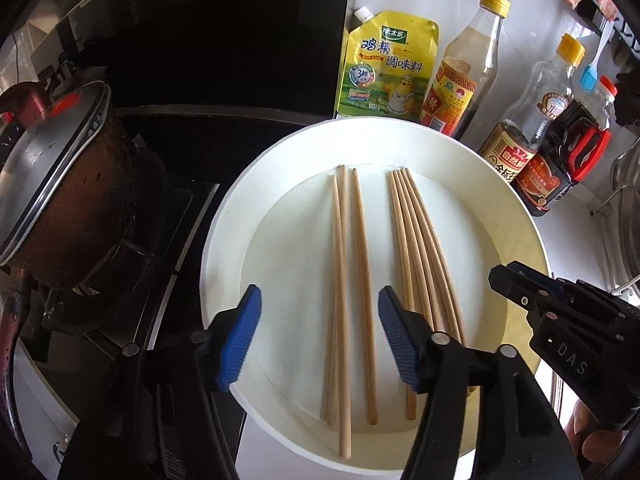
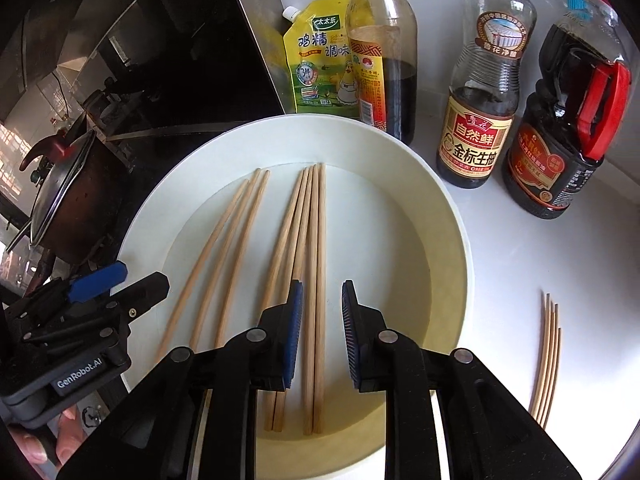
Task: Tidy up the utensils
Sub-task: 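Carry both chopsticks into the white basin while both tools open to release them, then lift both open tools out of the basin toward the chopstick bundle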
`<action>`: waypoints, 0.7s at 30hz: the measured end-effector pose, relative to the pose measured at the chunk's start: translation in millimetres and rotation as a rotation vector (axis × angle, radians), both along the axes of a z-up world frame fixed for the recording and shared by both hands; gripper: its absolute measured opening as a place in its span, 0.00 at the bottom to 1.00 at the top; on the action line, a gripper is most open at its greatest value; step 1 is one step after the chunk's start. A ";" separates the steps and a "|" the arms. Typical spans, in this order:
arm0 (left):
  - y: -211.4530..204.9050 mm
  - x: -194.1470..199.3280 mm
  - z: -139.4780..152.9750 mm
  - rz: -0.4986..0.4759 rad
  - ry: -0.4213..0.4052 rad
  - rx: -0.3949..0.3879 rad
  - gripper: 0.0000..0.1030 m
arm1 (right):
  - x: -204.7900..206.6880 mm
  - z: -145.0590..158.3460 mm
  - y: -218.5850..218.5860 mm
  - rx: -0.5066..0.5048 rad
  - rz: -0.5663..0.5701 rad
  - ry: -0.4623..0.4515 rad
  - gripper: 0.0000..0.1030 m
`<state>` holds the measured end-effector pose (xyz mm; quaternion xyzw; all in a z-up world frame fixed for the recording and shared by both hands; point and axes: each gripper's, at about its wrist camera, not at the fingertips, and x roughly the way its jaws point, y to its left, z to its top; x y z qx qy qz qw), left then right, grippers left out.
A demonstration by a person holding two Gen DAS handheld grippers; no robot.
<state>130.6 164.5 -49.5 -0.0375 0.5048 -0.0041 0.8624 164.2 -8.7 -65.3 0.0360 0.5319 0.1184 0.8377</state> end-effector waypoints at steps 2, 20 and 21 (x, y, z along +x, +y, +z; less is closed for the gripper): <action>0.1 -4.3 4.3 0.008 -0.012 0.004 0.63 | -5.8 2.3 -3.2 0.005 -0.002 -0.001 0.19; -13.2 -48.8 24.2 0.025 -0.053 0.023 0.63 | -51.8 30.3 -18.6 0.030 0.031 -0.050 0.24; -15.4 -51.7 25.0 0.025 -0.054 0.023 0.63 | -55.2 31.6 -20.6 0.031 0.032 -0.052 0.24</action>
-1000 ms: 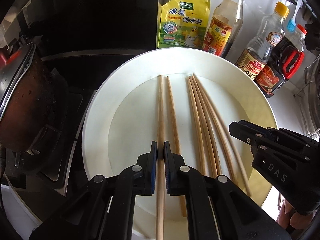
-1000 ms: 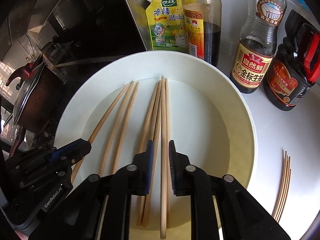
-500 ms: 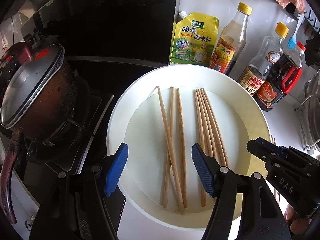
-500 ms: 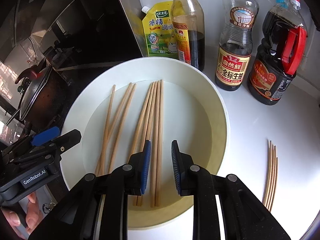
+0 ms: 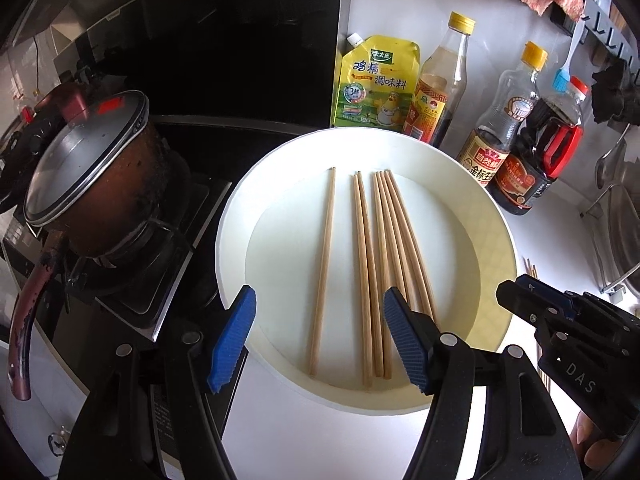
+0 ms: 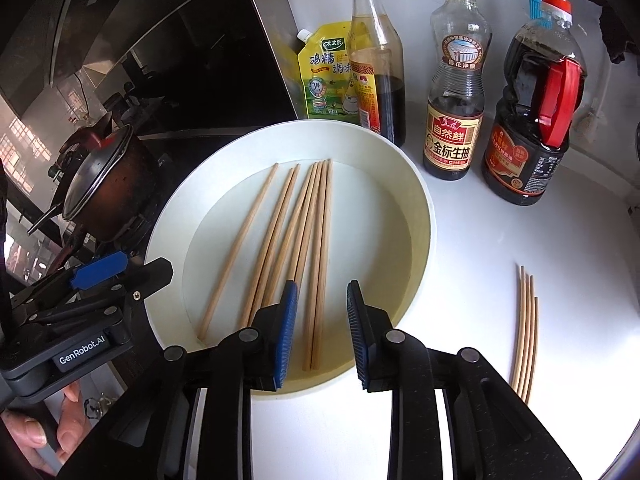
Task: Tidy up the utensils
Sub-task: 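Lift both open tools out of the basin toward the chopstick bundle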
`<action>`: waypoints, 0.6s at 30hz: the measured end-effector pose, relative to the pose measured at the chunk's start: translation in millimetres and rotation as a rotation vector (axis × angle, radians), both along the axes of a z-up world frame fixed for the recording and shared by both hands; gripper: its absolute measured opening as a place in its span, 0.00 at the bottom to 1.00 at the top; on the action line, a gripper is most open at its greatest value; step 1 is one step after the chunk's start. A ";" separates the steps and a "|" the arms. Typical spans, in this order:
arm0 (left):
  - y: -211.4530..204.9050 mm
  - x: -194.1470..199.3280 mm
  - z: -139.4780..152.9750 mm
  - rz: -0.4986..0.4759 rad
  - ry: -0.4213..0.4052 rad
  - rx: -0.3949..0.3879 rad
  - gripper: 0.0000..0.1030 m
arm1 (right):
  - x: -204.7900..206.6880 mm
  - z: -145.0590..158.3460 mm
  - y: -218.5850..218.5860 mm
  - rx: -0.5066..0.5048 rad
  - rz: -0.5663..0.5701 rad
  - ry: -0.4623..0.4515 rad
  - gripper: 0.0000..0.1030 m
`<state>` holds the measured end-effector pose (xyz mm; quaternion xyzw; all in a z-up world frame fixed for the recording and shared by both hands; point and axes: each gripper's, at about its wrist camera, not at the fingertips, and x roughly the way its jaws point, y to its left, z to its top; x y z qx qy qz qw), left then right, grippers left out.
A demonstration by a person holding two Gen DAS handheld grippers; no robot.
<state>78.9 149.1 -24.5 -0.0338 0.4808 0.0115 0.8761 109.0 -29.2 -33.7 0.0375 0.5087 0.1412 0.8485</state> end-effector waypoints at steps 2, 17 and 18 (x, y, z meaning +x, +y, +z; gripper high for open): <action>-4.4 -5.6 1.7 -0.001 -0.003 0.000 0.63 | -6.9 1.6 -4.0 0.002 0.001 -0.002 0.24; -59.3 -43.3 4.4 -0.075 0.000 0.001 0.67 | -53.8 0.3 -51.7 0.015 -0.064 0.003 0.30; -63.2 -45.2 3.5 -0.082 0.003 0.002 0.67 | -56.7 -0.6 -56.0 0.015 -0.072 0.005 0.31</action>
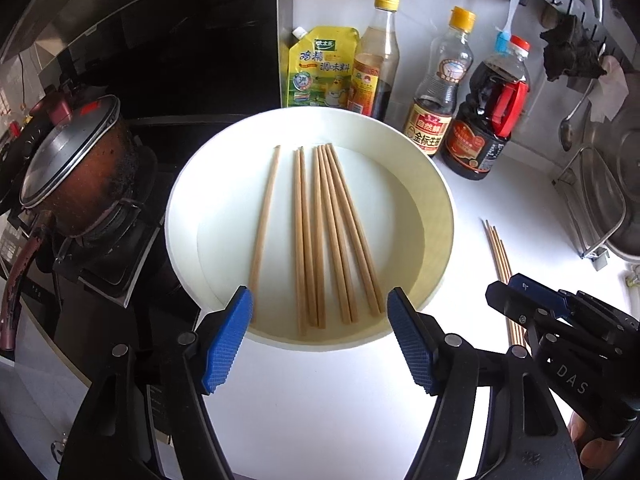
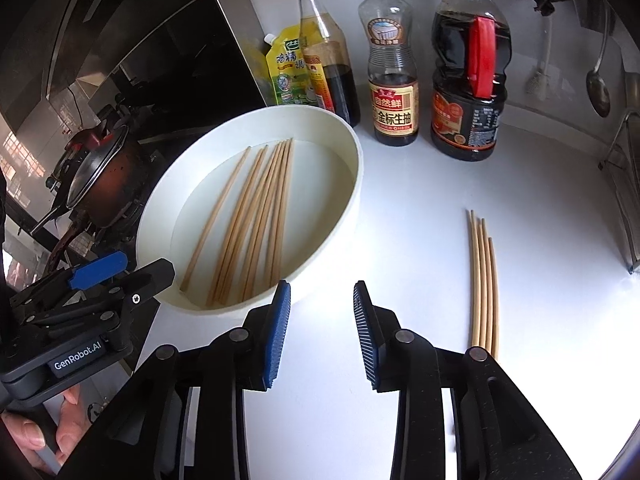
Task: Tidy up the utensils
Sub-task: 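Lift both open tools out of the basin toward the chopstick bundle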
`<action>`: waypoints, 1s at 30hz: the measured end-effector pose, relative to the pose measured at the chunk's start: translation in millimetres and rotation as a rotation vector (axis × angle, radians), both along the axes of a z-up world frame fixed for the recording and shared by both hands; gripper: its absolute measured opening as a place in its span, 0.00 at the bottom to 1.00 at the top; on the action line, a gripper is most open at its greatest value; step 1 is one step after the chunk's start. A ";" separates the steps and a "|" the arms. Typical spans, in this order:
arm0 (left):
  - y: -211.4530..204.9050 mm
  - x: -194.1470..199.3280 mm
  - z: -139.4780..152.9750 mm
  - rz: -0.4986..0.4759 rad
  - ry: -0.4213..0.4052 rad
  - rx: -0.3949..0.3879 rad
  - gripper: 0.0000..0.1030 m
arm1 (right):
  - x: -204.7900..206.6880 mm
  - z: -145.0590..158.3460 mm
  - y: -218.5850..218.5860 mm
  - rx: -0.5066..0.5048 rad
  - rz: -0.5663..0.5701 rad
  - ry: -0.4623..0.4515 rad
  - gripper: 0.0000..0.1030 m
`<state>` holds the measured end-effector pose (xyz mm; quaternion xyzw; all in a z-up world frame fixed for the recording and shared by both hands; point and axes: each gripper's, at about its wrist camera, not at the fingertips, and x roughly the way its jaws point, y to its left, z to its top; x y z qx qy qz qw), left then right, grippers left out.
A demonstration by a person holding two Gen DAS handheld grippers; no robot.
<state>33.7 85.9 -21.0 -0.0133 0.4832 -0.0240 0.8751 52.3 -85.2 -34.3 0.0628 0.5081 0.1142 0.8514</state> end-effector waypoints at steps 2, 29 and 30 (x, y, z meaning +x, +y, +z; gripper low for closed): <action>-8.2 -3.0 -1.8 -0.015 0.006 0.000 0.67 | -5.2 -1.0 -8.7 0.005 -0.015 0.005 0.31; -122.2 -26.0 -37.7 -0.165 0.006 -0.010 0.85 | -50.8 -62.5 -141.5 -0.122 -0.201 0.027 0.53; -124.3 -25.9 -40.2 -0.163 0.004 -0.008 0.85 | -49.1 -67.3 -143.3 -0.123 -0.201 0.031 0.53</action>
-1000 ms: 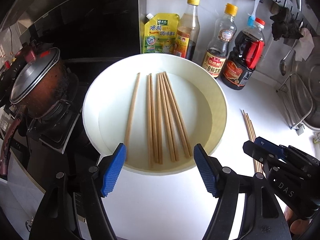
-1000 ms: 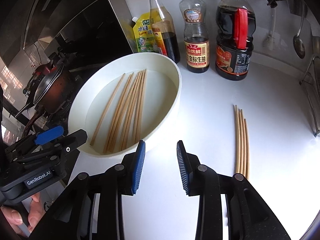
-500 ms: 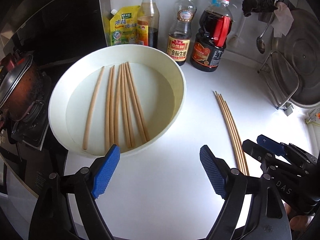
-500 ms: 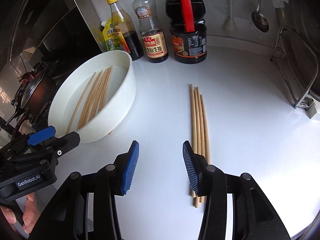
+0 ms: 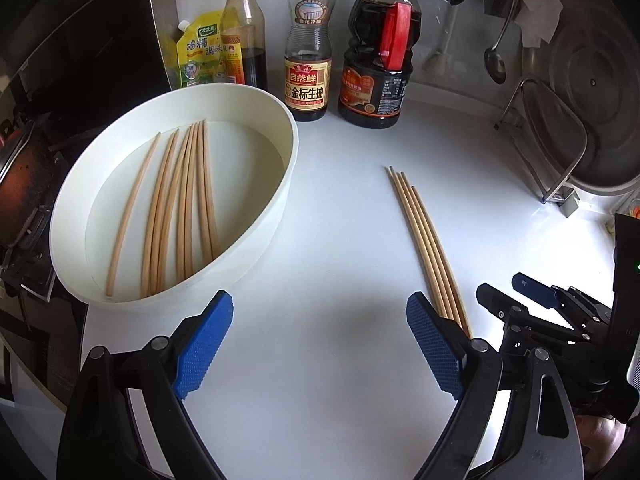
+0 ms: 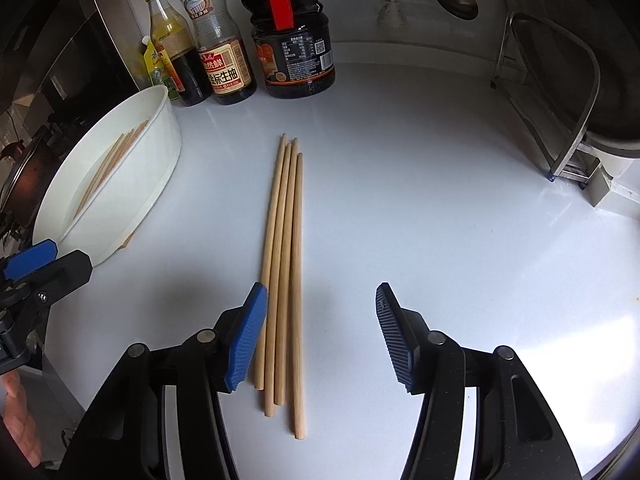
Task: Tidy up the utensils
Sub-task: 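Lift both open tools out of the basin toward the chopstick bundle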
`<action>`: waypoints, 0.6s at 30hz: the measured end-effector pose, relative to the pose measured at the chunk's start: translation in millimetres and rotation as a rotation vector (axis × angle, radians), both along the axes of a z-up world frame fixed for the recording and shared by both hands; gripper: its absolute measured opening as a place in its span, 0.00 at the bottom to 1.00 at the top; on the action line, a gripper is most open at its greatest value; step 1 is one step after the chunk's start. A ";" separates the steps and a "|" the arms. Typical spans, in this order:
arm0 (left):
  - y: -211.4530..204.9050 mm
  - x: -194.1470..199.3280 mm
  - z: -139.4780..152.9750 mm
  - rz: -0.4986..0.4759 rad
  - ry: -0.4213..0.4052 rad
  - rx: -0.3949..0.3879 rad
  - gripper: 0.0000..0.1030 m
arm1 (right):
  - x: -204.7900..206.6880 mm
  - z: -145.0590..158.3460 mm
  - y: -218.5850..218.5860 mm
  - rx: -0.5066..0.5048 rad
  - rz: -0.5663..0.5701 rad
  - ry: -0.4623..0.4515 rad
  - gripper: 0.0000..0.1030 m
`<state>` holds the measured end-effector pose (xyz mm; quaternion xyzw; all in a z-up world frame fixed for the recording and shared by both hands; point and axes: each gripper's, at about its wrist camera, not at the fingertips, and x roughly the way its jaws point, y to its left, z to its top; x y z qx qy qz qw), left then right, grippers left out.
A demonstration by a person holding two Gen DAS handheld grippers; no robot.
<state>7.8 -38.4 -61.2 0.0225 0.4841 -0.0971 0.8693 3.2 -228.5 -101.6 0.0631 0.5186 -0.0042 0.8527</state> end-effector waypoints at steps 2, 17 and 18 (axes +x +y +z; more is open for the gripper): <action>-4.1 1.2 -5.8 0.003 0.000 0.009 0.85 | 2.2 -8.3 -2.3 0.006 0.002 0.007 0.53; -17.2 9.3 -28.4 0.013 0.035 0.016 0.85 | 10.9 -31.2 4.3 -0.066 0.057 -0.001 0.53; -17.9 9.8 -29.0 0.013 0.036 0.016 0.85 | 11.5 -31.8 5.1 -0.073 0.062 -0.001 0.53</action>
